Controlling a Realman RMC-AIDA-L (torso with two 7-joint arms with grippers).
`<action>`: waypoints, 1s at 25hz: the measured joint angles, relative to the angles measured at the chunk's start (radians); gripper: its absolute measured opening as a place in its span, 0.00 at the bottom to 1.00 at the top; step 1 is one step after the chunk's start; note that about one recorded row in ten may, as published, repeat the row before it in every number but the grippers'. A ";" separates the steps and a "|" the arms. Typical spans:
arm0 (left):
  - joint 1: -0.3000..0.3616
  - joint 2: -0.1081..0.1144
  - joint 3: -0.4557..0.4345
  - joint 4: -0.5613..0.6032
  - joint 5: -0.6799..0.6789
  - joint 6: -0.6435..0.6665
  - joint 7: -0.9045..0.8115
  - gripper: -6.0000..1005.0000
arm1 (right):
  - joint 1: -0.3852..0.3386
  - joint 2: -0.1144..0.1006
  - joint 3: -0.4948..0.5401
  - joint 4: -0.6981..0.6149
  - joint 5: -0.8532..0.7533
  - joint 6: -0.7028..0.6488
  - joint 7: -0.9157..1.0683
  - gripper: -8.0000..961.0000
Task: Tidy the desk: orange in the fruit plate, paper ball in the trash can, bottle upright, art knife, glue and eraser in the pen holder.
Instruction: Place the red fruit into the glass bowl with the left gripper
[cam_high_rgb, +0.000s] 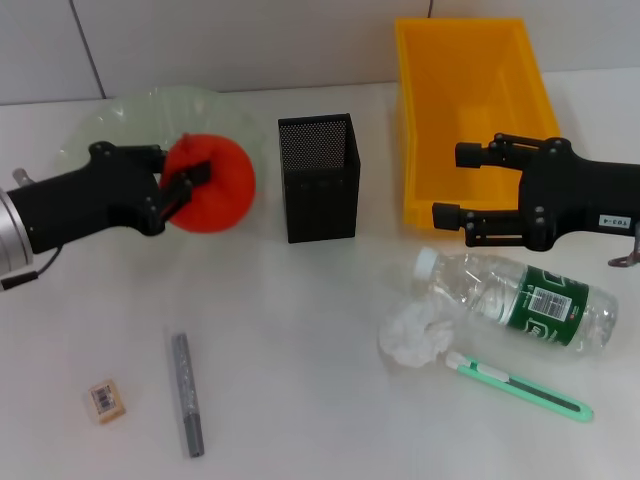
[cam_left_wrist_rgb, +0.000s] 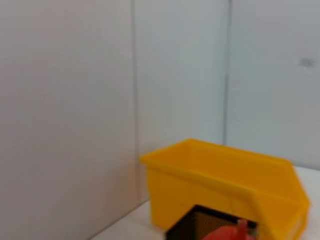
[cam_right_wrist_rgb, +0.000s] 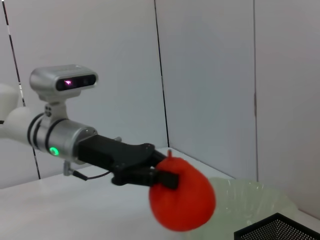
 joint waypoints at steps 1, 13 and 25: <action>-0.009 0.000 -0.001 -0.005 0.000 -0.041 0.001 0.17 | 0.000 0.000 -0.001 0.000 0.000 0.000 0.000 0.80; -0.102 -0.002 -0.004 -0.106 -0.038 -0.284 0.080 0.17 | 0.002 0.000 -0.004 0.000 0.000 0.000 0.000 0.79; -0.143 -0.002 -0.001 -0.179 -0.104 -0.379 0.147 0.18 | 0.000 0.000 -0.004 0.007 0.000 0.000 0.002 0.79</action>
